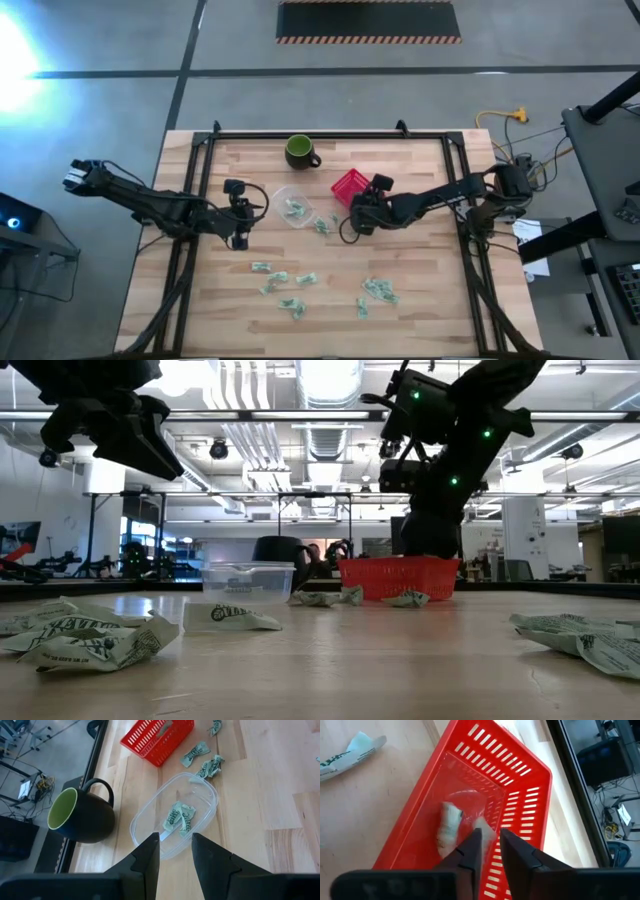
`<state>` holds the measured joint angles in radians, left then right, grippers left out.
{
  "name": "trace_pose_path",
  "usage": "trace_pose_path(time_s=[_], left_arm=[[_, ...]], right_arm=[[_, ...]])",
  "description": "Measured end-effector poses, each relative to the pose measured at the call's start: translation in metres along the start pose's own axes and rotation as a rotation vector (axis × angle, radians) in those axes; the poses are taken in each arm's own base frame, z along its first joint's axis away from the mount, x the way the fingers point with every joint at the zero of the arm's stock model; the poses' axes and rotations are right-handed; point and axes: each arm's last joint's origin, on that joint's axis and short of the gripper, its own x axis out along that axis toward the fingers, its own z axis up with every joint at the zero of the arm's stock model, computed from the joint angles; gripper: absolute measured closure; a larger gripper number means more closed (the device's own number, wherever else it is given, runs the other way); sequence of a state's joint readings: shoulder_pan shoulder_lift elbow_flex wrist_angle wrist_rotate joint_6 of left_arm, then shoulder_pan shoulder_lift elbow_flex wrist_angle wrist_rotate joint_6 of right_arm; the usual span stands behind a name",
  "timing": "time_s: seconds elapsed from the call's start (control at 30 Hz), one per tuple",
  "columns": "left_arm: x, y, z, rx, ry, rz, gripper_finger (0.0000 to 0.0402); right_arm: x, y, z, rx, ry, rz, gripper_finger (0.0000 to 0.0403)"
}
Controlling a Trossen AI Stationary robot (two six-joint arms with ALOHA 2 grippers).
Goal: Pick and place items into bin
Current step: Put the stevia packet into the red bin, then put the stevia packet into the transparent bin
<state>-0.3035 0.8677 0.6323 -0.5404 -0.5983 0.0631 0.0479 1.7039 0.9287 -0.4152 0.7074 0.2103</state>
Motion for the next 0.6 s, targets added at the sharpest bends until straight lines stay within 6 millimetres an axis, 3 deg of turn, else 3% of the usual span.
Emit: trace_pose_path(time_s=[0.33, 0.6], left_arm=[[0.0, -0.001, 0.0, -0.002, -0.002, -0.04, 0.0304], [0.006, -0.012, 0.0, -0.056, 0.03, -0.153, 0.0304]], right_arm=[[-0.008, -0.004, -0.001, -0.018, 0.005, -0.003, 0.0277], [-0.057, -0.015, -0.002, 0.084, -0.086, 0.032, 0.0273]])
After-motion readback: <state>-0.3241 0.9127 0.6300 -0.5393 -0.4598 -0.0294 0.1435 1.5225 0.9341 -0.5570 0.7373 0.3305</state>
